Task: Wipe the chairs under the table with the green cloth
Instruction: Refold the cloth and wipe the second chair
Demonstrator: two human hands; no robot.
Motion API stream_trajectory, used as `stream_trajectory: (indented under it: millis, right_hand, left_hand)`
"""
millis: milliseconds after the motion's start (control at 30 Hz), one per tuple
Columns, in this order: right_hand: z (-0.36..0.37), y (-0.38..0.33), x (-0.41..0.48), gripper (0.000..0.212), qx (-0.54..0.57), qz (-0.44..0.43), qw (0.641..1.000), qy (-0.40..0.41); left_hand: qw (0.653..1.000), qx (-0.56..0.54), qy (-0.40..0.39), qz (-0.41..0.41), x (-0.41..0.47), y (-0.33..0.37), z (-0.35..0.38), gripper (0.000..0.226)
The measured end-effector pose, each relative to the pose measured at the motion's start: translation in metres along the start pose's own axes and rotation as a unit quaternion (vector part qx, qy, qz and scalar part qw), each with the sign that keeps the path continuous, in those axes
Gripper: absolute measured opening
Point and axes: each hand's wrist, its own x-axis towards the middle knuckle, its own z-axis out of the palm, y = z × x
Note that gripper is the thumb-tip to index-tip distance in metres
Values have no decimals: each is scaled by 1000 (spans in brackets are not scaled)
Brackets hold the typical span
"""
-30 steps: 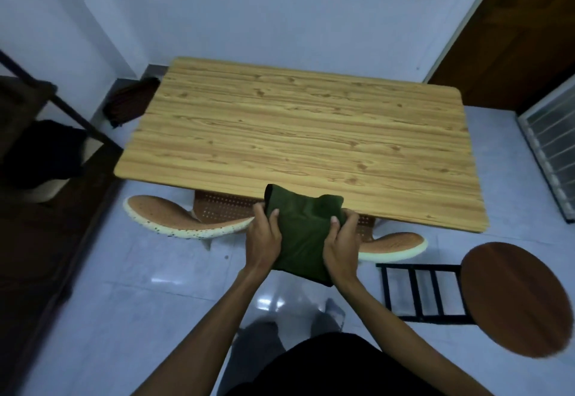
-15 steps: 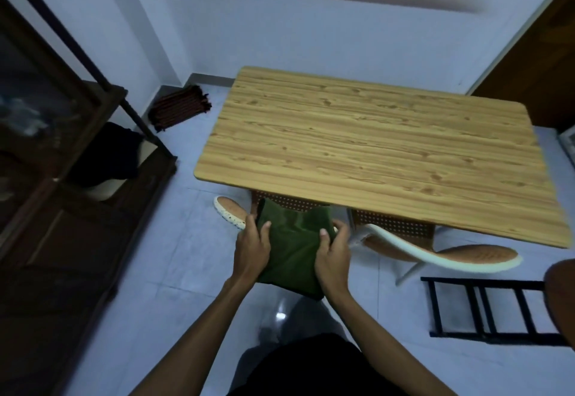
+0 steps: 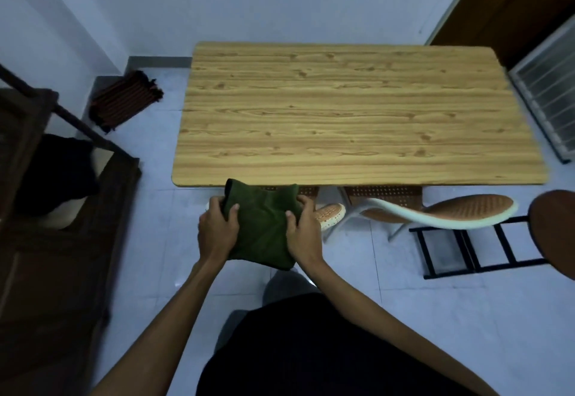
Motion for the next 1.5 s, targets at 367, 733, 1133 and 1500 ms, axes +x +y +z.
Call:
stream_trajectory:
  millis: [367,733,1133,1500]
  right_hand:
    - [42,-8,7,59,-390,-79,917,9]
    - [121,-10,15,76,-486,-191,823,-225]
    - [217,-54,43,66,-532,-18,821,-207]
    - [283,-68,97,50,-647,84,693,-306]
  left_hand:
    - [971,183,-127,90,44,-47,-28,40]
    - [930,190,-256,180,109,-79,-52,48]
    - [876,261,-298,277,185,-113,-53,50]
    - [795,351,-392,303,230,-132,-54,61]
